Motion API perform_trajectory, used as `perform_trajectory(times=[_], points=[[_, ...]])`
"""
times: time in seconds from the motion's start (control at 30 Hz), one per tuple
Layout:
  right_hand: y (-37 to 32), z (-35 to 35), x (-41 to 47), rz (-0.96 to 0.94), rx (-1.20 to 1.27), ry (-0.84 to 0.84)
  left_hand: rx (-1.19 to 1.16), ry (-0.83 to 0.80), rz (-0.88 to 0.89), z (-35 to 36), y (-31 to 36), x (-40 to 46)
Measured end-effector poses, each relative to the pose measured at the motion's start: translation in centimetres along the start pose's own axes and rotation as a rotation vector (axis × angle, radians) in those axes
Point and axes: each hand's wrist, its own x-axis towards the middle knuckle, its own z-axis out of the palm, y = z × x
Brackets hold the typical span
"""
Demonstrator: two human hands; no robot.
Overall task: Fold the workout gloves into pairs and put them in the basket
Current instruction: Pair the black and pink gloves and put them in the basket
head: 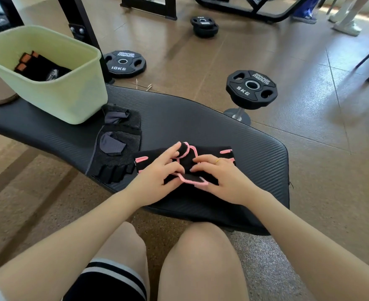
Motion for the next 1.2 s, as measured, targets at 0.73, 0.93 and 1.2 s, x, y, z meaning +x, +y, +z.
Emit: perform_trajectory(times=[0.73, 0.93, 1.2], points=[[-1.7, 0.7, 5.8, 0.466, 0.023, 0.241, 0.075, 0.254, -0.451, -0.4, 0.2, 4.0], [-1.2, 0.2, 6.4, 0.421, -0.224, 0.114, 0.379, 0.193, -0.35, -0.1, -1.1, 4.3], [-1.7, -1.9, 7.5, 0.2, -0.065, -0.26, 0.131, 0.179, -0.355, -4.7, -0.5, 1.3]])
